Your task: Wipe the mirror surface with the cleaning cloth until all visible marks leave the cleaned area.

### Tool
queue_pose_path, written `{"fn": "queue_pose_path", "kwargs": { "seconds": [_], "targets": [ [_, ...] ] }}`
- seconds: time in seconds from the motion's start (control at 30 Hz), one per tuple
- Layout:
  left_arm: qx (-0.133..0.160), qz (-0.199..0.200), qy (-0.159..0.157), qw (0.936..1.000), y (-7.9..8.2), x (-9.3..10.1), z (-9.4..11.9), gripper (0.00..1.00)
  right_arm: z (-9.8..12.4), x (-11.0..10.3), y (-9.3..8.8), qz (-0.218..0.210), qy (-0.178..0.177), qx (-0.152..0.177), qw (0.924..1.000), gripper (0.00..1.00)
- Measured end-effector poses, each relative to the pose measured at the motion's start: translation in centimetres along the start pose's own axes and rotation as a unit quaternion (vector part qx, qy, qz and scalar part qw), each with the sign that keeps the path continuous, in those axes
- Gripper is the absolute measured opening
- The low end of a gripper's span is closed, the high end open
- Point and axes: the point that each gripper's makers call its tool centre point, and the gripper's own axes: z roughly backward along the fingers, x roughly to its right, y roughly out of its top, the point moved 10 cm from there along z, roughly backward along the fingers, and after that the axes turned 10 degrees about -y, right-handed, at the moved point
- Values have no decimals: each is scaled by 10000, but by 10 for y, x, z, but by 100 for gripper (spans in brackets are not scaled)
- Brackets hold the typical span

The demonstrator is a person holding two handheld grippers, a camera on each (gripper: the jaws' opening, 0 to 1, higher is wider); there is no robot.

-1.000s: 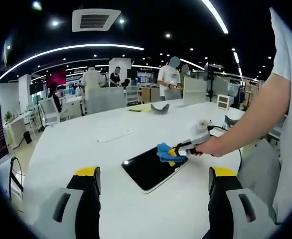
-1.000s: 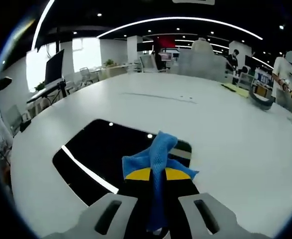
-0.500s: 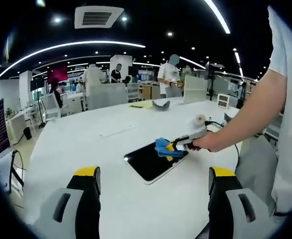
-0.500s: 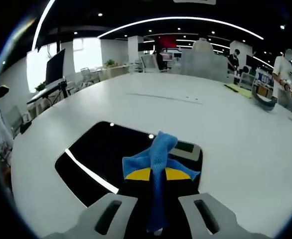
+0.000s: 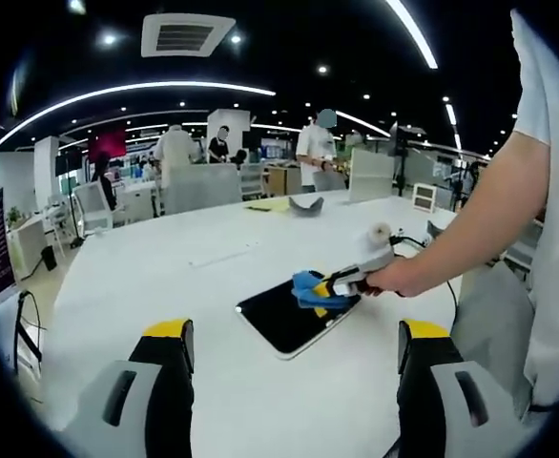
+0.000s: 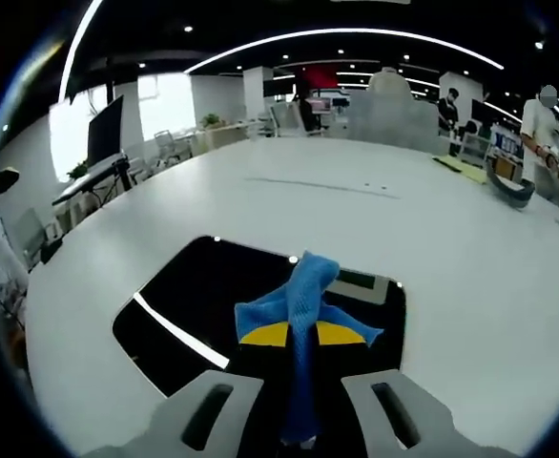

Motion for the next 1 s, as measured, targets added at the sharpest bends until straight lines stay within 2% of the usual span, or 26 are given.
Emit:
{"fn": "queue_pose_path", "kwargs": {
  "seconds": [0.5, 1.0],
  "targets": [
    [50, 36, -66, 10000, -3, -7, 1, 88, -8, -18, 5, -135, 2, -35, 9999, 3],
    [-14, 24, -151, 9999, -4, -13, -3, 88, -16, -51, 12, -60, 317, 66, 9995, 3]
  ]
}}
